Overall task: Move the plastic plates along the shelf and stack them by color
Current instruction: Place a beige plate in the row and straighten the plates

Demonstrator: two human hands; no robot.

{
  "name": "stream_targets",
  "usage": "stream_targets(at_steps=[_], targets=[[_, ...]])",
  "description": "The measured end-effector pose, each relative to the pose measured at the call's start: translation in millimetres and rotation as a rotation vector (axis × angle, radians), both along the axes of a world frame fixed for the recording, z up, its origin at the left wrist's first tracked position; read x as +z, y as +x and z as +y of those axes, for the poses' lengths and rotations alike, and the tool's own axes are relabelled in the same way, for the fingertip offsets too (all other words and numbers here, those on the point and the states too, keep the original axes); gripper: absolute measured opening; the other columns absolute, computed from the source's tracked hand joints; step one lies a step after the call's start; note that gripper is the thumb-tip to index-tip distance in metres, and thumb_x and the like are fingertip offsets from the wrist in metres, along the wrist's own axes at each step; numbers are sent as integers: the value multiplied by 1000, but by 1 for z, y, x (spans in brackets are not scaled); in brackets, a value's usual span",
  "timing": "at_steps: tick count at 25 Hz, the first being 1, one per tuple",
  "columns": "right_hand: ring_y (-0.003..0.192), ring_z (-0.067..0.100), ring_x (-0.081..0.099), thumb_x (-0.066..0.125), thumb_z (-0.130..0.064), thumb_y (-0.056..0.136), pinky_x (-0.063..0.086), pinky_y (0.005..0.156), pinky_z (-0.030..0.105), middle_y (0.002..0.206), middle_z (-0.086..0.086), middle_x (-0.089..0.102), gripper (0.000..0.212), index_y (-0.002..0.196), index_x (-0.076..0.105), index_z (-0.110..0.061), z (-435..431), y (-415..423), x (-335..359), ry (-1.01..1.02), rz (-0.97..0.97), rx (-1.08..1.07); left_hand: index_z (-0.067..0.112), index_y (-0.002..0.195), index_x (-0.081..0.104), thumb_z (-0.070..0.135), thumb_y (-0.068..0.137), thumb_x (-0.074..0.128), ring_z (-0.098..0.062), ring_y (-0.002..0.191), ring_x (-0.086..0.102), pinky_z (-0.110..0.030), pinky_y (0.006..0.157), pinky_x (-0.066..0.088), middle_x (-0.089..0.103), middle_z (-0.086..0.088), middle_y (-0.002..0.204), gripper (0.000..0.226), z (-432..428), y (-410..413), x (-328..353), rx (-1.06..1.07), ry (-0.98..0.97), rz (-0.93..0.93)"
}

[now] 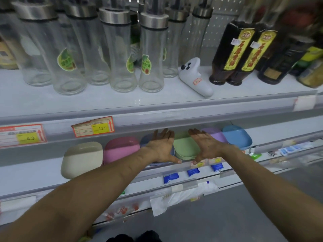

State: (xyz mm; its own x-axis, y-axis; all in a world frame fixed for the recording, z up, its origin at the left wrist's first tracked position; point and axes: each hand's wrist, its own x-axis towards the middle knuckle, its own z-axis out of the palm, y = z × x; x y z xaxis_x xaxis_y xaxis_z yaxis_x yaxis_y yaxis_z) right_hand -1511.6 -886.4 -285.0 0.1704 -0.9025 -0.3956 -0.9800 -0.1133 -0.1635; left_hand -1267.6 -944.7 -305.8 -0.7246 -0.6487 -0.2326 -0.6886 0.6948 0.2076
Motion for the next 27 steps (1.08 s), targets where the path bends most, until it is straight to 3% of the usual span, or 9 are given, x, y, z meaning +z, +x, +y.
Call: stream_targets(at_steps=[8, 13, 19, 22, 27], targets=[[158, 16, 6, 85, -60, 64, 5, 126, 30, 173, 0, 7, 135, 165, 3, -22, -14, -10, -20, 21, -31, -22, 10, 160, 15, 87, 69, 61, -29, 155, 13, -58, 124, 0, 24, -11, 165, 128, -3, -36, -22, 86, -18, 5], [150, 22, 28, 84, -63, 55, 25, 124, 36, 164, -3, 26, 128, 159, 17, -30, -16, -12, -25, -5, -34, -40, 7, 161, 13, 83, 71, 64, -29, 156, 10, -58, 125, 0, 22, -10, 167, 128, -5, -40, -27, 88, -26, -4], [158, 19, 2, 87, -61, 64, 7, 128, 33, 172, 0, 1, 141, 165, -3, -21, 0, -24, -18, -46, -104, -11, 6, 161, 11, 81, 73, 64, -27, 158, 3, -61, 124, -2, 18, -10, 168, 126, 9, -38, -10, 127, -28, -5], [159, 20, -3, 72, -87, 57, 9, 129, 38, 173, 2, -7, 150, 163, -11, -21, 13, -49, -6, -69, -95, -19, 7, 162, 5, 81, 74, 64, -25, 158, -3, -58, 125, -6, 10, -9, 170, 129, 21, -36, -5, 168, -10, 32], [159, 21, 1, 83, -59, 75, 8, 127, 32, 173, 3, -6, 134, 164, -7, -17, 49, -96, 5, -140, -52, -51, 7, 162, 1, 80, 80, 57, -23, 158, -5, -57, 124, -7, 7, -6, 171, 124, 57, -44, -6, 254, -46, 43]])
